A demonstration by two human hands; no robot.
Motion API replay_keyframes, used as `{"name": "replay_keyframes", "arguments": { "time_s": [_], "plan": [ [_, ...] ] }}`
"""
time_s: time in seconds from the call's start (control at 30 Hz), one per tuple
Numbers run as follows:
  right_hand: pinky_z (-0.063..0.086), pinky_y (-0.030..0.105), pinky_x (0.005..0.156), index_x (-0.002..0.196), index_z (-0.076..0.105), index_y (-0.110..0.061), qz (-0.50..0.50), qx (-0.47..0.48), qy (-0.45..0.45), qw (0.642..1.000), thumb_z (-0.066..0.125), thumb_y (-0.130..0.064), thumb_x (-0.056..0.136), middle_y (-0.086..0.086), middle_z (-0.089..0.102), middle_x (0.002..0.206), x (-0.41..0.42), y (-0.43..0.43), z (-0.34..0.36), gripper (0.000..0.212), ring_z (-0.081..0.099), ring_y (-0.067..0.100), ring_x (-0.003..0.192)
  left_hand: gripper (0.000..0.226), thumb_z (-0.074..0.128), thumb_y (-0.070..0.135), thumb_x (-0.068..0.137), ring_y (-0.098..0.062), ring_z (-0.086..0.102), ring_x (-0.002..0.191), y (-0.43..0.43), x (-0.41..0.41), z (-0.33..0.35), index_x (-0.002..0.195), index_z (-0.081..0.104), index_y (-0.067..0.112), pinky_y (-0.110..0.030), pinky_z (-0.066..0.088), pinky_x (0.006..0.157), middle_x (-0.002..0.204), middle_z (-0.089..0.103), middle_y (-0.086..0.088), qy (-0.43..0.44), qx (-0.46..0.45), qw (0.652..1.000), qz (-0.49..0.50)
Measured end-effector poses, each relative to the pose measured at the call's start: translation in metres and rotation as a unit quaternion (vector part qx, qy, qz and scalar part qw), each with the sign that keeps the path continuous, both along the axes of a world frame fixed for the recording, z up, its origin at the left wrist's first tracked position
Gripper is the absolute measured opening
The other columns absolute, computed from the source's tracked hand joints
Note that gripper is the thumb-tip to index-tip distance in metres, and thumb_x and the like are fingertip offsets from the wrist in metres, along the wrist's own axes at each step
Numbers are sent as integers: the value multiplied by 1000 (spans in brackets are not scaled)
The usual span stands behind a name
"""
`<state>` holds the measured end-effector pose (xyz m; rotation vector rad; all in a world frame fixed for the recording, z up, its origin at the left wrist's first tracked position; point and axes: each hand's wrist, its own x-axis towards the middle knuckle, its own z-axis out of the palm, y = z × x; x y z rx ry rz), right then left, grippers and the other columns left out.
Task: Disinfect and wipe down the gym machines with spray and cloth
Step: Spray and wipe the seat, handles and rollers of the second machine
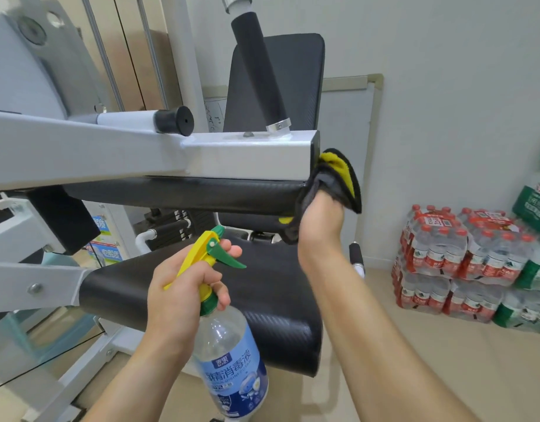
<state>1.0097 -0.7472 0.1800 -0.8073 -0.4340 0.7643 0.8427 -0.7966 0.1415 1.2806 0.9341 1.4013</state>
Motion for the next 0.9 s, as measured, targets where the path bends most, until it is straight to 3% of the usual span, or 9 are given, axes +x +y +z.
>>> {"name": "replay_keyframes", "arguments": {
  "time_s": [0.17, 0.23, 0.33, 0.4, 0.47, 0.5, 0.57, 0.7, 0.9],
  "plan": [
    [27, 26, 120, 151, 37, -11, -122, 22, -241, 963, 45, -17, 103, 7, 41, 155, -33, -14, -16, 49, 37, 13, 144, 37, 41, -17, 82, -18, 47, 42, -2, 5, -3, 96, 71, -2, -24, 42, 42, 98, 78, -15, 4, -3, 1000, 11],
    [36, 27, 115, 143, 46, -13, -128, 46, -210, 968, 46, -17, 103, 2, 54, 143, -22, -4, -8, 41, 47, 6, 134, 37, 41, -18, 82, -19, 47, 43, -5, 0, -2, 96, 71, -2, -25, 41, 43, 98, 78, -14, 8, 0, 1000, 12],
    [41, 3, 57, 106, 61, -9, -44, 59, -127, 989, 46, -2, 98, -11, 61, 79, 3, -4, 24, 19, 56, -5, 64, 37, 41, -17, 83, -19, 48, 44, -5, -11, 3, 97, 72, -2, -25, 42, 43, 99, 78, -13, 11, 6, 1000, 16],
    [45, -3, 68, 134, 51, -1, -1, 49, -65, 997, 35, -3, 107, -16, 56, 83, 12, -5, 35, 32, 65, 19, 76, 37, 42, -16, 83, -19, 48, 44, -5, -17, 5, 96, 72, -1, -25, 43, 43, 99, 78, -12, 11, 6, 1000, 25],
    [44, 0, 81, 124, 55, 3, -2, 65, -72, 995, 38, 0, 104, 35, 47, 121, 5, -11, 37, 27, 66, 22, 88, 36, 42, -16, 84, -19, 49, 44, -7, -20, 6, 95, 72, 0, -26, 43, 44, 99, 78, -12, 6, 6, 1000, 29],
    [46, 0, 75, 108, 59, -3, -16, 65, -105, 992, 41, 2, 99, 4, 76, 83, -4, -13, 32, 21, 68, 12, 73, 36, 42, -16, 84, -19, 49, 44, -8, -21, 7, 94, 73, 1, -27, 43, 44, 99, 78, -12, 6, 6, 1000, 30],
    [42, 7, 95, 124, 58, -7, -86, 26, -224, 970, 46, -2, 99, -6, 67, 119, -16, -12, 3, 27, 60, -2, 97, 36, 43, -16, 85, -19, 50, 45, -9, -23, 9, 94, 73, 2, -28, 44, 45, 99, 79, -11, 6, 3, 999, 32],
    [16, 50, 124, 154, 24, -3, -249, 117, -569, 775, 42, -19, 104, 18, 19, 163, -30, -17, -50, 56, 13, 33, 153, 34, 44, -15, 86, -20, 50, 45, -7, -32, 11, 91, 73, 3, -29, 44, 46, 83, 78, -7, -8, -14, 999, 39],
    [10, 36, 124, 159, 0, -21, -110, 24, -879, 463, 36, -27, 104, 6, 7, 167, -40, 28, -65, 65, 18, 27, 153, 31, 47, -11, 85, -19, 51, 46, -3, -56, 19, 98, 72, 2, -30, 41, 49, 92, 79, -10, -8, -34, 998, 59]
  ]
}}
